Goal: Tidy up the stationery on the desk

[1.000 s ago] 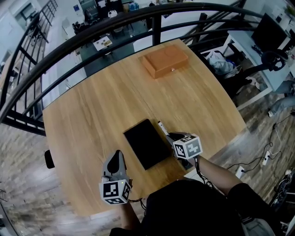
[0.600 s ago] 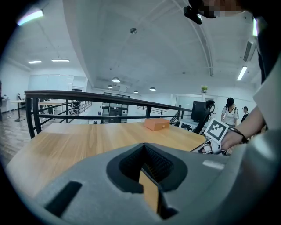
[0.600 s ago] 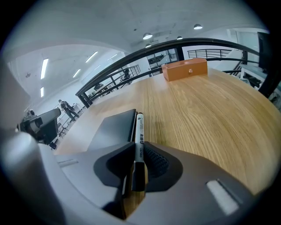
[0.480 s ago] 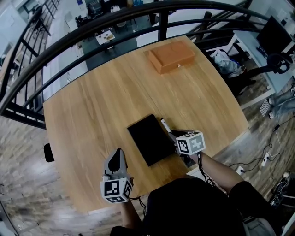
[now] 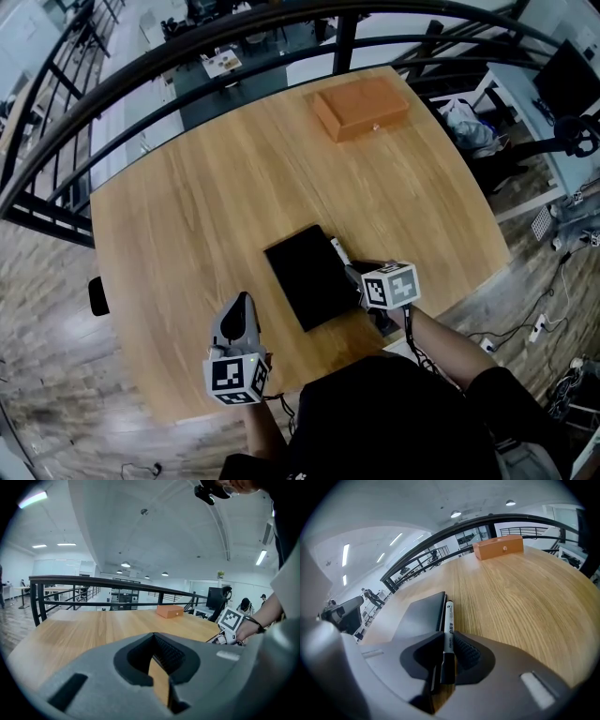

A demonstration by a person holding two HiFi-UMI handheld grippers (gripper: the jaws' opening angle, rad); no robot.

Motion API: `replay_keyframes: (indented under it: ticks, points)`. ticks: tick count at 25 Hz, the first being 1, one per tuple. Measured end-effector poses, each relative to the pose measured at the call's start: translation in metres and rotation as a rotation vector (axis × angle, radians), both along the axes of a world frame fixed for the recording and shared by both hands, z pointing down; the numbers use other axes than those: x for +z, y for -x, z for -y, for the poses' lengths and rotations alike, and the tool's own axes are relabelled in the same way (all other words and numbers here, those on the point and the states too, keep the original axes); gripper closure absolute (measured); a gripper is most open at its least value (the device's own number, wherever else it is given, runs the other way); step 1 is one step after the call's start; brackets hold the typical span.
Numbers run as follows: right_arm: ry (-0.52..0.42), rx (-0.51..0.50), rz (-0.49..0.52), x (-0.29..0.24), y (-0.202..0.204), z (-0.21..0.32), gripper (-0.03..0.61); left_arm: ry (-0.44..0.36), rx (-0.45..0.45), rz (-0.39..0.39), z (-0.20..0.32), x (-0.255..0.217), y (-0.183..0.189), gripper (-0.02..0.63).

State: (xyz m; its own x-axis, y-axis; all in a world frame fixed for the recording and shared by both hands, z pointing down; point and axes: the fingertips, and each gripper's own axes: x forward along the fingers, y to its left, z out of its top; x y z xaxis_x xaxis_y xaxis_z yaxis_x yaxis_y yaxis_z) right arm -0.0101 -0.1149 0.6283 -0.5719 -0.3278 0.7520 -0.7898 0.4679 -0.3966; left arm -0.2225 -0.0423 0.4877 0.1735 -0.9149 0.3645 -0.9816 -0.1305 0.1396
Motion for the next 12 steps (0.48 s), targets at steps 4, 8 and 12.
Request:
replay_keyframes:
  ticks: [4,8,12]
  points:
    - [0.012,0.001,0.01,0.0013,0.0,0.0013,0.5,0.002,-0.004,0.001,-0.0006,0.0001,-0.0011,0.616]
    - [0.017,0.0,0.012,0.0032,0.0002,0.001,0.499,0.005,-0.014,0.004,-0.0036,-0.0001,0.0003,0.616]
    - [0.027,0.002,0.033,0.0039,-0.0013,0.0025,0.499,0.005,-0.025,0.015,-0.0049,-0.0004,-0.0006,0.615]
